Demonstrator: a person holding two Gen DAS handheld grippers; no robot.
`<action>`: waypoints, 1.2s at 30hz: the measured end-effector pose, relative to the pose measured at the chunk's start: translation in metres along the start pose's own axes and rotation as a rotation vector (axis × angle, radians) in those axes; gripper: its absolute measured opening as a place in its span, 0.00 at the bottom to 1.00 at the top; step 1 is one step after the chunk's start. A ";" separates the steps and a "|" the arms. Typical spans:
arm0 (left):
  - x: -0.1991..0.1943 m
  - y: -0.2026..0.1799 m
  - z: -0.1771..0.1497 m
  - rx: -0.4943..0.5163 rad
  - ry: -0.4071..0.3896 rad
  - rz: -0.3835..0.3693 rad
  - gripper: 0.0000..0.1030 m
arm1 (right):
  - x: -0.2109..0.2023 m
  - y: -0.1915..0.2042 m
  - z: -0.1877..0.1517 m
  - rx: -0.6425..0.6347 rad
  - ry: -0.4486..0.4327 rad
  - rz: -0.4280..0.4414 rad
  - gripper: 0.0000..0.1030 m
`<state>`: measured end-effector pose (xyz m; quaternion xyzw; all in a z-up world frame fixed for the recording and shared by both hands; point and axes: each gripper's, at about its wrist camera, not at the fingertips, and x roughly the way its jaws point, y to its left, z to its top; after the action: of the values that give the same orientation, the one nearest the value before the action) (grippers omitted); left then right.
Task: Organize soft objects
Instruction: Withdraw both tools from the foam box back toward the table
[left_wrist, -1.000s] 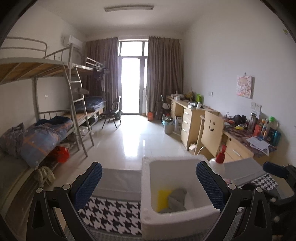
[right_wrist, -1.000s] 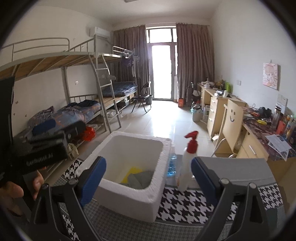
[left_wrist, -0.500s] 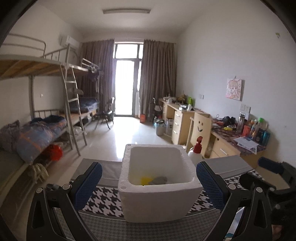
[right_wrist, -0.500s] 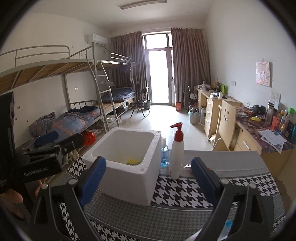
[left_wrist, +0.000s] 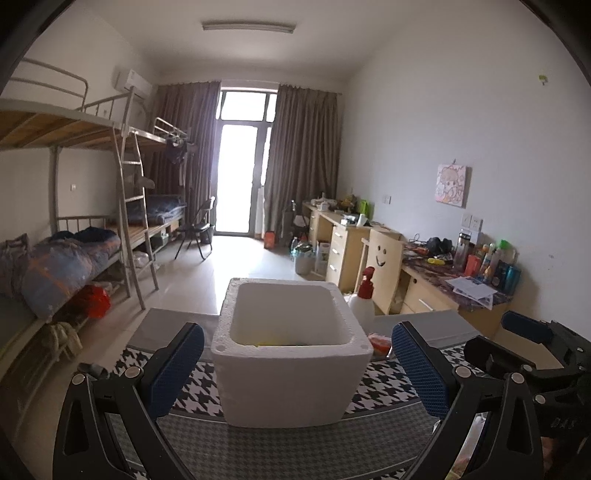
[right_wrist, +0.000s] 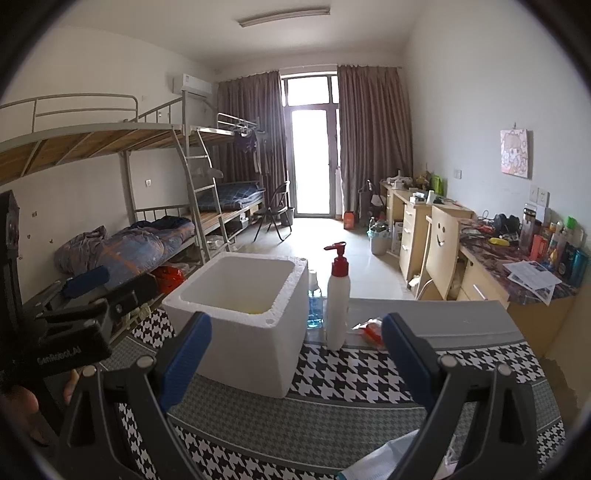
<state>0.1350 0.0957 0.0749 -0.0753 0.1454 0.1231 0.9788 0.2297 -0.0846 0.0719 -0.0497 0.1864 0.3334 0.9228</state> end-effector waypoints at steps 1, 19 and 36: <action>-0.001 -0.001 -0.001 0.002 -0.004 0.000 0.99 | -0.002 -0.001 -0.001 0.000 -0.002 -0.002 0.93; -0.014 -0.023 -0.017 0.046 -0.021 -0.083 0.99 | -0.024 -0.004 -0.014 -0.011 -0.024 -0.031 0.93; -0.007 -0.042 -0.029 0.052 0.013 -0.117 0.99 | -0.042 -0.029 -0.030 0.033 -0.025 -0.093 0.93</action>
<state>0.1315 0.0488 0.0544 -0.0590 0.1502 0.0612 0.9850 0.2086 -0.1382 0.0587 -0.0390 0.1776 0.2878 0.9403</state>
